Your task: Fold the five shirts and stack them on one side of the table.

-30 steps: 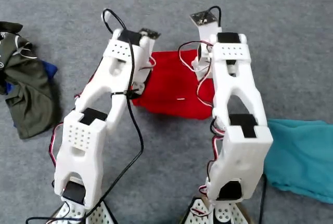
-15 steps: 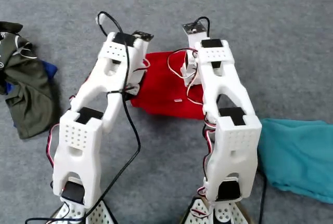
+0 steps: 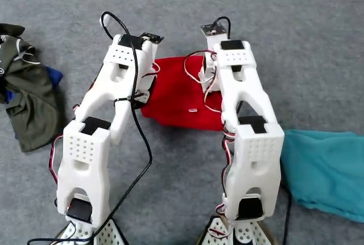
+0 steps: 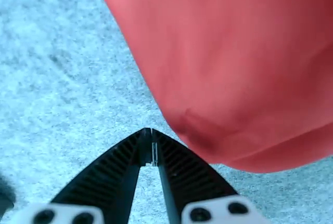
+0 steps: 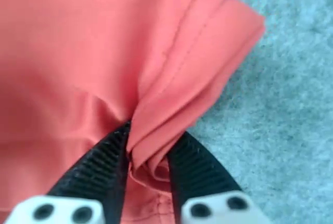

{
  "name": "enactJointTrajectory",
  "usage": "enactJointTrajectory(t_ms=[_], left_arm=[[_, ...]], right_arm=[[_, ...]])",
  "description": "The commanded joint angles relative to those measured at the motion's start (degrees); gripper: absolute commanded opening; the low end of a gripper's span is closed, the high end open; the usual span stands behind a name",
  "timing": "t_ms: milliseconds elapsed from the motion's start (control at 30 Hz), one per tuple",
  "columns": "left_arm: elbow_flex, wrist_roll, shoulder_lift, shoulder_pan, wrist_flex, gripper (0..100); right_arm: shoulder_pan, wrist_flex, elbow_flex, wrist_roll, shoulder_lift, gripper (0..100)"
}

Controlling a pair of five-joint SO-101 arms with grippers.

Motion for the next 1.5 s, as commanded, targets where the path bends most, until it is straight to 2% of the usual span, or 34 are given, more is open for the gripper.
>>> enactJointTrajectory(t_ms=[0,67,200,367,567,733,1033,1100,1233,1300,1400,1467], left_arm=[[-1.49,-0.44,-4.35,-0.88,0.18,2],[-5.10,-1.67,-4.35,-2.64,1.14,2],[-17.41,-4.66,-4.35,-7.47,5.45,2],[-25.76,-6.86,-4.44,-12.84,7.03,2],[-26.46,-6.95,-6.64,-18.02,7.03,2],[-26.46,-8.00,-6.81,-18.46,7.03,2],[-26.46,-7.82,-6.46,-18.20,7.03,2],[-26.46,-7.82,-6.46,-18.20,7.03,2],[-26.46,-7.82,-6.46,-18.20,7.03,2],[-26.46,-7.74,-6.37,-18.20,7.03,2],[-26.46,-7.74,-6.37,-18.29,7.03,2],[-26.46,-7.74,-6.46,-18.29,7.03,2]], right_arm=[[-0.04,4.66,-7.25,-0.62,0.22,0.5],[0.04,7.65,-13.67,-0.18,0.48,0.5],[-0.04,10.02,-24.13,6.51,2.59,0.5],[0.13,9.76,-35.21,12.04,13.67,0.5],[0.92,13.45,-54.99,13.80,26.24,0.5],[0.04,18.46,-68.62,14.24,30.11,0.5],[-1.36,16.18,-70.02,16.09,30.73,1.4],[-1.63,16.97,-70.11,15.91,30.73,7.0],[-1.63,20.40,-71.87,15.91,29.76,28.4],[-1.63,23.30,-74.15,14.77,28.88,35.8],[-1.10,27.69,-79.52,8.62,26.68,38.2],[0.13,27.69,-78.46,1.67,24.13,38.2]])
